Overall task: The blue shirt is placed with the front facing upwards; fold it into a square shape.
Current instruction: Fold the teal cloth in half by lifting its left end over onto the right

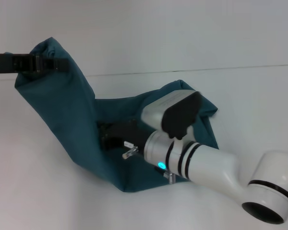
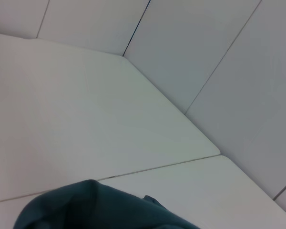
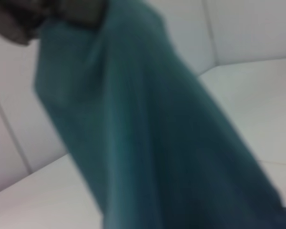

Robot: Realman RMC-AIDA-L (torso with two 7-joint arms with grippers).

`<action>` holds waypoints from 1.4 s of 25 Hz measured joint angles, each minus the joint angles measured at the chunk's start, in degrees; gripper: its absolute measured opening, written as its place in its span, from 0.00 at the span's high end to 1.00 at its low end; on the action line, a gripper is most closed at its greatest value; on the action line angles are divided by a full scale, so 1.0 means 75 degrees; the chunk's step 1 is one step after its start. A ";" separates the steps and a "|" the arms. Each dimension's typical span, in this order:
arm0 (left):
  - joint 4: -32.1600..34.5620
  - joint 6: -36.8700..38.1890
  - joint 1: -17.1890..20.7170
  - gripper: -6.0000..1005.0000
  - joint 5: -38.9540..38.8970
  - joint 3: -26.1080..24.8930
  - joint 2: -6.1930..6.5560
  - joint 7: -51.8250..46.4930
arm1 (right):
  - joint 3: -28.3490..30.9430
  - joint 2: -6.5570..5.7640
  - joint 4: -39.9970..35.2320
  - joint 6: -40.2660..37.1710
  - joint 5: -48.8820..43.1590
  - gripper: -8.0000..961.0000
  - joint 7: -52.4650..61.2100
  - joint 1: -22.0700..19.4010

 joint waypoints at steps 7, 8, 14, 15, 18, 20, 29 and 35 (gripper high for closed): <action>-0.0198 0.0105 0.0084 0.90 -0.0025 -0.0035 -0.0023 0.0001 | -0.0601 0.0000 0.0322 0.0323 -0.0074 0.96 0.0107 0.0462; -0.0199 0.0109 0.0087 0.90 -0.0026 -0.0035 -0.0024 0.0001 | -0.0670 0.0002 0.0342 0.0366 -0.0151 0.96 0.0185 0.0521; -0.0148 0.0093 0.0099 0.89 -0.0032 -0.0039 -0.0028 0.0031 | -0.0348 -0.0078 0.0337 -0.0167 -0.0328 0.96 0.0226 0.0029; -0.0140 0.0096 0.0105 0.89 -0.0032 -0.0039 -0.0028 0.0035 | -0.0230 -0.0117 0.0281 -0.0369 -0.0327 0.96 0.0225 -0.0177; -0.0134 0.0101 0.0111 0.89 -0.0033 -0.0039 -0.0031 0.0036 | 0.0080 -0.0184 -0.0061 -0.1284 -0.0327 0.96 0.0265 -0.0855; -0.0133 0.0088 0.0113 0.88 -0.0035 -0.0014 -0.0078 0.0040 | 0.0289 -0.0216 -0.0365 -0.1902 -0.0326 0.96 0.0313 -0.1268; 0.0125 -0.0264 -0.0205 0.87 -0.0127 0.0235 -0.0694 0.0311 | 0.1797 -0.0285 -0.2144 -0.3841 -0.0214 0.96 0.0993 -0.2321; 0.1161 -0.1405 -0.0282 0.86 -0.1091 0.1543 -0.0748 0.0494 | 0.2080 -0.0288 -0.3381 -0.4302 -0.0211 0.96 0.1896 -0.2332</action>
